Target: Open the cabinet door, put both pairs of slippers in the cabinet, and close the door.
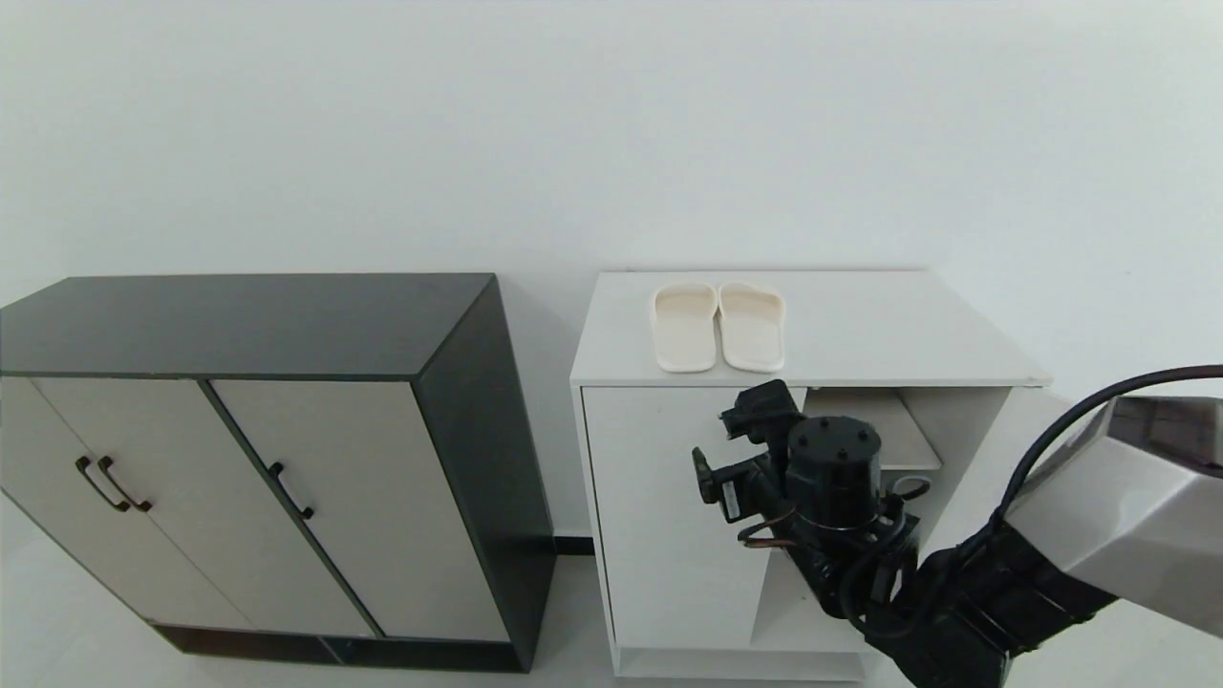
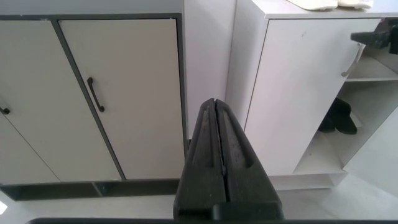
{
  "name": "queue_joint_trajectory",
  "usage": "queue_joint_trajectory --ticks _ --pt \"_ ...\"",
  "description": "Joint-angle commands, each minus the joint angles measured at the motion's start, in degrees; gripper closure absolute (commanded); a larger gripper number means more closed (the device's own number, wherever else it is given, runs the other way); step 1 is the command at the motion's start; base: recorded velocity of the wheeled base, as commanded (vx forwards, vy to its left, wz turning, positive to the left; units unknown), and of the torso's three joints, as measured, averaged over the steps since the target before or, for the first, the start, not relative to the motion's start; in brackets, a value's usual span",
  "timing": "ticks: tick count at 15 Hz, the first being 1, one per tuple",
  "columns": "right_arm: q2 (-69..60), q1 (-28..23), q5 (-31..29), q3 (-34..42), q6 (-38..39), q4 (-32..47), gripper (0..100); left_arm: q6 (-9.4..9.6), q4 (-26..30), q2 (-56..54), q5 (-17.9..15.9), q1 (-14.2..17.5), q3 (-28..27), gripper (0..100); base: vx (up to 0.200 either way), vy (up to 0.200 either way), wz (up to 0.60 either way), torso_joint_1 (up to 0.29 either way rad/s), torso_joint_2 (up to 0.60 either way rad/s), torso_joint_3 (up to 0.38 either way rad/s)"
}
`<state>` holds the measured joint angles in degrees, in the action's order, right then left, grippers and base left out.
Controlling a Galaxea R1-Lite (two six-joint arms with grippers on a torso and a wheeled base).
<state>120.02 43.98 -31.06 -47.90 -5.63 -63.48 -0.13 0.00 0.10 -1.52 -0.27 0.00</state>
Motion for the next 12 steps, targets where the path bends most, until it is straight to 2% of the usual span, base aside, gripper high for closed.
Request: queue_joint_trajectory --ticks 1,3,5,12 --pt "-5.5 0.4 -3.2 -4.4 5.9 8.1 0 -0.04 0.0 0.0 0.0 0.0 0.0 100 0.0 0.0 0.0 0.0 0.0 0.0" --pt "-5.7 0.2 -5.9 -11.0 12.7 15.8 0 -0.04 0.0 0.0 0.0 0.0 0.0 100 0.0 0.0 0.0 0.0 0.0 0.0" --pt "-6.9 0.2 -6.4 -13.1 15.7 20.8 0 -0.04 0.0 0.0 0.0 0.0 0.0 100 0.0 0.0 0.0 0.0 0.0 0.0" --pt "-5.3 0.1 -6.7 -13.2 16.4 21.3 0 0.13 0.0 0.0 0.0 0.0 0.0 100 0.0 0.0 0.0 0.0 0.0 0.0"
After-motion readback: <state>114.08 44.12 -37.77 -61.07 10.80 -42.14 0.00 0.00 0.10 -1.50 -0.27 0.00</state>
